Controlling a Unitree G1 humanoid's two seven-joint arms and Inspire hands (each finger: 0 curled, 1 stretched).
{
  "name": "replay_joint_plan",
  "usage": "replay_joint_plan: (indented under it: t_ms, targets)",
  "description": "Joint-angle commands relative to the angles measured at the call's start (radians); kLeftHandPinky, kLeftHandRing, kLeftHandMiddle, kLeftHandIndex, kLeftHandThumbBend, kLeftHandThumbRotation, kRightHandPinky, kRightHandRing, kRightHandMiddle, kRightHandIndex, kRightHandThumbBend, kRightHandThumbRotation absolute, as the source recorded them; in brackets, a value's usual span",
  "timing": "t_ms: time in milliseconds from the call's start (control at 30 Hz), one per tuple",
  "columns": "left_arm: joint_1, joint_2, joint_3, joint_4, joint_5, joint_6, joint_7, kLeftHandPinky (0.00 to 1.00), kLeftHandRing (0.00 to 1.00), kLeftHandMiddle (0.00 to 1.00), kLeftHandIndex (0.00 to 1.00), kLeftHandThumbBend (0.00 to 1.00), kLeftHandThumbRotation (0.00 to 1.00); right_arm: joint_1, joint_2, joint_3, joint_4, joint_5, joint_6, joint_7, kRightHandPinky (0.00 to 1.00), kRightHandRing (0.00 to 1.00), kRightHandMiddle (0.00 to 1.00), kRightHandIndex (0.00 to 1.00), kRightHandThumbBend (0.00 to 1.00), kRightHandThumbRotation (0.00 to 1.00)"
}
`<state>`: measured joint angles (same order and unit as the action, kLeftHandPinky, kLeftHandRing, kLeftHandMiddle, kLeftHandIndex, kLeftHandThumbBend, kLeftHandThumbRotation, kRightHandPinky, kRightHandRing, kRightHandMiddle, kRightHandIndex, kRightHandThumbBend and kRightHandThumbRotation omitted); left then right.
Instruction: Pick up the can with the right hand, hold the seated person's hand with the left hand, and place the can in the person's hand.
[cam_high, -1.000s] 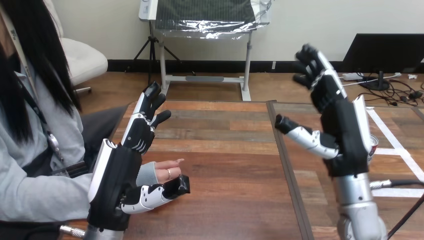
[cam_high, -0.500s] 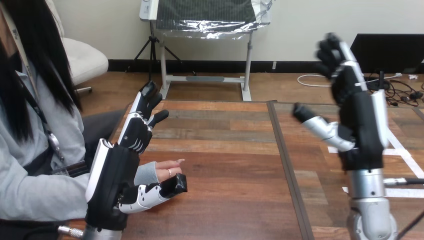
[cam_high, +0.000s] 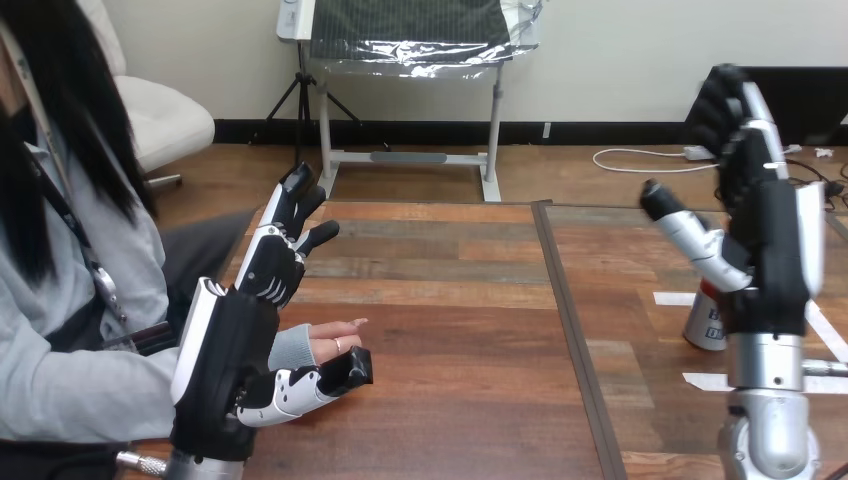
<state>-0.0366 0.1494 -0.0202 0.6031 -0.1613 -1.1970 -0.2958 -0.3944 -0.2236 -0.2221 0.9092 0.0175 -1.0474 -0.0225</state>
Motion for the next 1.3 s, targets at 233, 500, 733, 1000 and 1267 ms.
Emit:
replay_joint_plan:
  t_ms: [233,500,733,1000,1267]
  targets:
    - [-0.018,-0.001,-0.002,-0.059,-0.021,-0.002,-0.007,0.88,0.96,1.00,0.98,1.00,0.62,-0.111,-0.038,-0.020,0.042,-0.016,0.059,-0.065,0.88,0.90,0.89,0.92,1.00,0.52]
    - [-0.014,-0.001,-0.002,-0.070,-0.025,0.000,-0.013,0.88,0.96,1.00,0.98,1.00,0.62,-0.127,-0.050,-0.031,0.077,-0.011,0.084,-0.081,0.88,0.91,0.88,0.92,1.00,0.51]
    - [-0.007,0.001,-0.011,-0.085,-0.045,0.012,-0.026,0.88,0.97,1.00,0.98,1.00,0.62,-0.140,-0.068,-0.034,0.113,-0.031,0.098,-0.113,0.89,0.91,0.87,0.92,1.00,0.51]
    - [-0.004,0.001,-0.011,-0.091,-0.052,0.012,-0.039,0.89,0.98,1.00,0.99,1.00,0.61,-0.150,-0.088,-0.029,0.143,-0.057,0.114,-0.153,0.93,0.92,0.85,0.92,1.00,0.52]
    - [0.003,0.000,-0.011,-0.099,-0.064,0.021,-0.050,0.90,0.98,1.00,0.99,1.00,0.61,-0.160,-0.119,-0.008,0.171,-0.137,0.151,-0.256,0.95,0.90,0.84,0.92,1.00,0.57]
